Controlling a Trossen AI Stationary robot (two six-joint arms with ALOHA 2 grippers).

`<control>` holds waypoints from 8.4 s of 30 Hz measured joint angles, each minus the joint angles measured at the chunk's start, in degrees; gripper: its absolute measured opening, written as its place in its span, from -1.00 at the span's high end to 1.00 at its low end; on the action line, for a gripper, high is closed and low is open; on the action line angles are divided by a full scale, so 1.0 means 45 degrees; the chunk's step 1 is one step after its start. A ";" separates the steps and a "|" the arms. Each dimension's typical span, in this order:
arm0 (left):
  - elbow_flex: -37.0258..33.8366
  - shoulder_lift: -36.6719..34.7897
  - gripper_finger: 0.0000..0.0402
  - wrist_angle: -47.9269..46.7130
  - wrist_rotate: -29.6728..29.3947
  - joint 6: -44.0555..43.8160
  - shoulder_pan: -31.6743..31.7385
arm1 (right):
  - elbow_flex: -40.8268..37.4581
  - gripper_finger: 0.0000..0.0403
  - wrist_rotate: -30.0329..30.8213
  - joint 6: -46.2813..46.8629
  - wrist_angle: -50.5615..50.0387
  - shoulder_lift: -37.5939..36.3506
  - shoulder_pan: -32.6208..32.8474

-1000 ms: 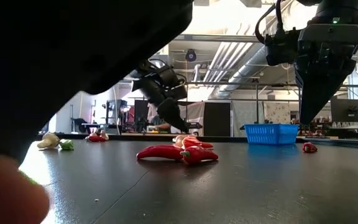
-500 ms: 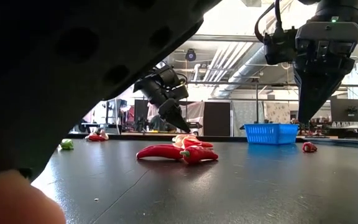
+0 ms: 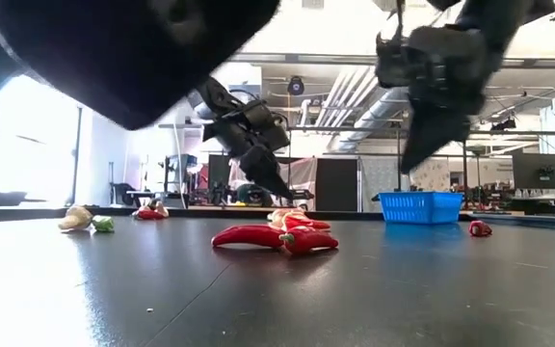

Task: Sort produce into baskets
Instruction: Put the red mushroom into the green bin

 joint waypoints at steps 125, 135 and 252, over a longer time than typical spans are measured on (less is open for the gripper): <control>-1.4549 -0.7231 1.00 1.7085 -0.2165 -0.6636 -0.1663 | 0.2652 0.98 -0.0204 1.0115 -0.4811 0.1605 0.5656; -1.2729 -0.7231 0.99 1.2714 -0.2180 -0.4894 -0.4802 | 0.2652 0.82 -0.0862 1.0330 -0.5247 0.1851 0.5814; 0.5082 0.4054 0.96 0.6419 -0.4710 -0.5589 -1.1085 | -0.6829 1.00 0.0750 -0.7695 0.9451 -0.5824 -0.6800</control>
